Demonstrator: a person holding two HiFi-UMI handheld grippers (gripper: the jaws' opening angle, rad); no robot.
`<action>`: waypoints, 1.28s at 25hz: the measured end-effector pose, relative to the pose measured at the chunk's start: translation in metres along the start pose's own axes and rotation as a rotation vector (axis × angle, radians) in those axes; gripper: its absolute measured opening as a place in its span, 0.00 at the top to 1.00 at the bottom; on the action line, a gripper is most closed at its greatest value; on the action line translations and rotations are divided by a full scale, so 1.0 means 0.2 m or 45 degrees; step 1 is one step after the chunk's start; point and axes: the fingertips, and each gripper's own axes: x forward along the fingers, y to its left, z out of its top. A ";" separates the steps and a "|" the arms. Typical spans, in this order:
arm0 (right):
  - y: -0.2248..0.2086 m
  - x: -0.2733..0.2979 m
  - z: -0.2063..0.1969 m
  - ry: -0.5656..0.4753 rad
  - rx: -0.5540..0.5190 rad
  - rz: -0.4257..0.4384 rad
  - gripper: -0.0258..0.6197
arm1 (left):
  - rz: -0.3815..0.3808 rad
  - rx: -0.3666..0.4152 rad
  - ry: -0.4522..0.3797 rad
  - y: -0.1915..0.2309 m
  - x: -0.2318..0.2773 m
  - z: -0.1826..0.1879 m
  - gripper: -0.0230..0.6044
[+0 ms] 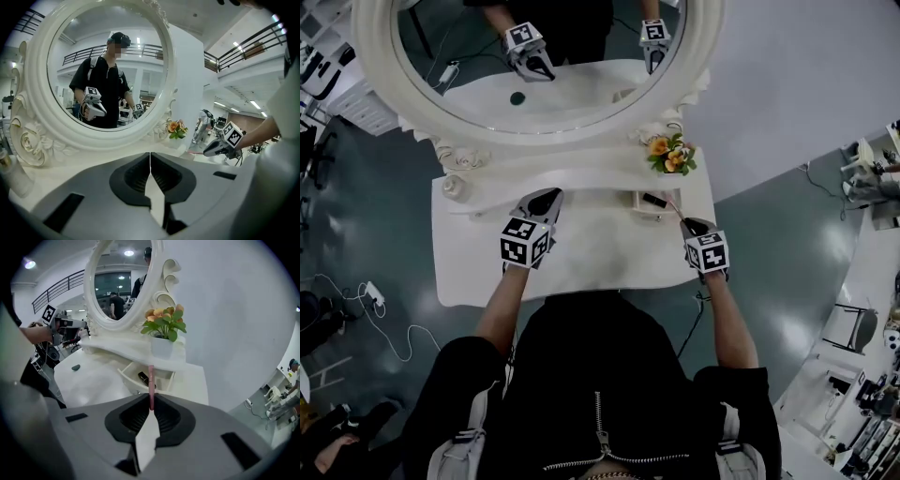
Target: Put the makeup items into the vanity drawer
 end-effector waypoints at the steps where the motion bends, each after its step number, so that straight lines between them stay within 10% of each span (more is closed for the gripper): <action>1: -0.01 0.02 0.00 0.028 0.006 0.002 0.90 | 0.008 -0.003 0.007 0.01 -0.01 -0.01 0.93; 32: -0.08 0.33 0.14 0.122 0.225 -0.096 0.80 | 0.196 -0.085 0.011 0.20 -0.28 -0.13 0.93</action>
